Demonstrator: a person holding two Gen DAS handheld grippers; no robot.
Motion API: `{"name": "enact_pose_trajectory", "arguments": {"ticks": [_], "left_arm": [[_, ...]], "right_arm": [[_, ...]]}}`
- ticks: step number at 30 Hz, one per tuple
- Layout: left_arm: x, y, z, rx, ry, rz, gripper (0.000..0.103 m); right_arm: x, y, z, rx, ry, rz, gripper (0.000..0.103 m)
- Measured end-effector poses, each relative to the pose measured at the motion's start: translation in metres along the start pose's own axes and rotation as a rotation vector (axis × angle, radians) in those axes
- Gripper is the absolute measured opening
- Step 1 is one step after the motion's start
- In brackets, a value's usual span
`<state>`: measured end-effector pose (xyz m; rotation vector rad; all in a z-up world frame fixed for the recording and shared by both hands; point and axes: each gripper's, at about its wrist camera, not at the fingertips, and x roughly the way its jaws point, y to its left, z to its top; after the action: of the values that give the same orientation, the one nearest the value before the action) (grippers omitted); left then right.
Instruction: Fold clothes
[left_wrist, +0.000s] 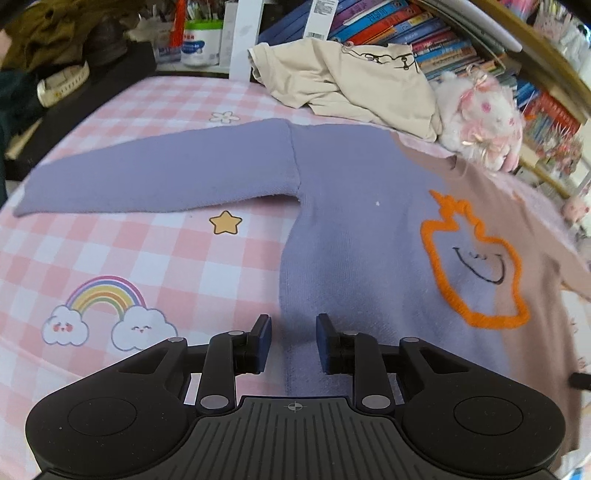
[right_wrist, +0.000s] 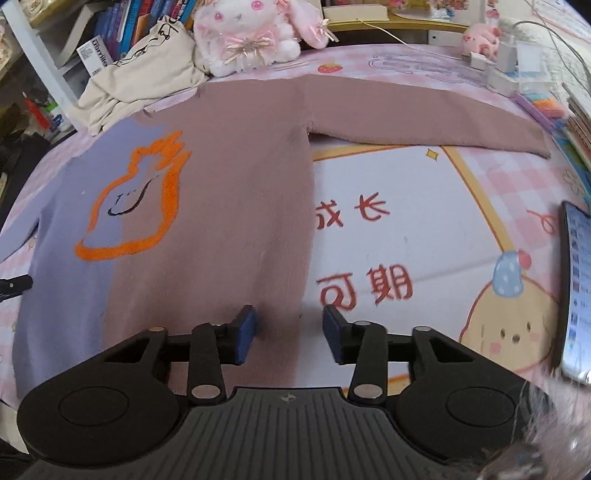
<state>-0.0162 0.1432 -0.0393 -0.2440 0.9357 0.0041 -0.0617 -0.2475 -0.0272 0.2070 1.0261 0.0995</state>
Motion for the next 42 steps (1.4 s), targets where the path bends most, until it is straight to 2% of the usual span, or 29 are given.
{"name": "enact_pose_trajectory", "arguments": {"ticks": [1,3,5,17,23,42], "left_arm": [[0.0,0.0,0.0,0.013,0.007,-0.007,0.013],[0.001,0.0,0.001,0.027,0.013,-0.006,0.005],[0.001,0.003,0.002,0.018,0.013,-0.011,0.005],[0.002,0.014,0.005,0.021,-0.008,0.004,0.005],[0.003,0.016,0.007,0.022,-0.013,0.029,0.005],[0.0,0.009,0.002,0.033,-0.013,0.068,0.005]], "right_arm": [[0.0,0.002,-0.002,0.004,-0.003,-0.001,0.022],[0.001,0.007,-0.005,-0.002,-0.014,-0.011,0.017],[0.002,0.013,-0.006,-0.023,-0.029,-0.029,0.014],[0.016,0.027,0.003,-0.072,-0.074,-0.078,0.014],[0.013,0.024,-0.001,-0.024,-0.077,-0.061,0.014],[0.013,0.019,0.002,-0.102,-0.076,-0.053,0.014]]}}
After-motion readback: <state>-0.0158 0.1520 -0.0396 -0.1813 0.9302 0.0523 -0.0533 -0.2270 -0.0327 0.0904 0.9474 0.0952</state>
